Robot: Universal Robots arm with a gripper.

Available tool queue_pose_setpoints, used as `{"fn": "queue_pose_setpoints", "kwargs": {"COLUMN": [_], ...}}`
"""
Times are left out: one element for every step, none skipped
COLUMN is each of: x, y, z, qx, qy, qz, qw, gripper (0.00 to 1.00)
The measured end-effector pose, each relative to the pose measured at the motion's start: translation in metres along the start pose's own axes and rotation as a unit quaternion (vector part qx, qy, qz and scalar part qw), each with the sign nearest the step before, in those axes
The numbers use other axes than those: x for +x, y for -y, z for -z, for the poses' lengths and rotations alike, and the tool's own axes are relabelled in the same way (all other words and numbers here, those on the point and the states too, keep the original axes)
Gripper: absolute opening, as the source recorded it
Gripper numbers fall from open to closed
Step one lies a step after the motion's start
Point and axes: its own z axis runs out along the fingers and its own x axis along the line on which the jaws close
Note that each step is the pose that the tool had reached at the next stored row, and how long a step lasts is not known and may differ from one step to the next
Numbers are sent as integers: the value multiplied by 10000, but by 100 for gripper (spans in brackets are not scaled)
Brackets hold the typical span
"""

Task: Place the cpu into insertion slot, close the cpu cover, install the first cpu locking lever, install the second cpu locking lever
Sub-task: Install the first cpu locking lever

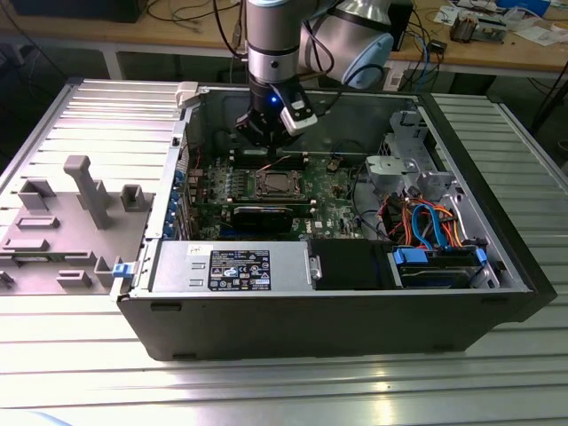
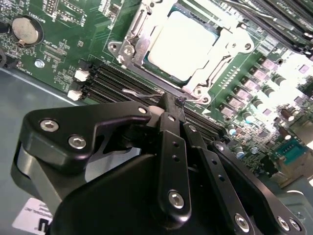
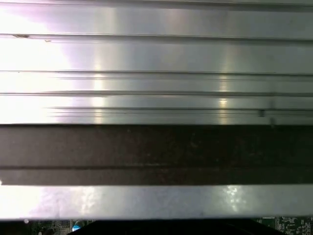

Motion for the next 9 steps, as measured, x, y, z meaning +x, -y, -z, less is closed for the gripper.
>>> {"fn": "queue_pose_setpoints", "kwargs": {"x": [-11, -20, -41, -62, -70, -76, -97, -113, -119], "y": [-5, -10, -19, -23, -23, -23, -23, -22, -22], "z": [-2, -3, -6, -9, -12, -14, -18, -20, -22], "qx": [0, 0, 0, 0, 0, 0, 1, 1, 3], "qy": [0, 0, 0, 0, 1, 0, 0, 0, 1], "qz": [1, 1, 1, 1, 1, 1, -10, -23, -28], "qw": [10000, 10000, 10000, 10000, 10000, 10000, 10000, 10000, 10000], "gripper": [11, 11, 11, 11, 11, 11, 11, 11, 11]}}
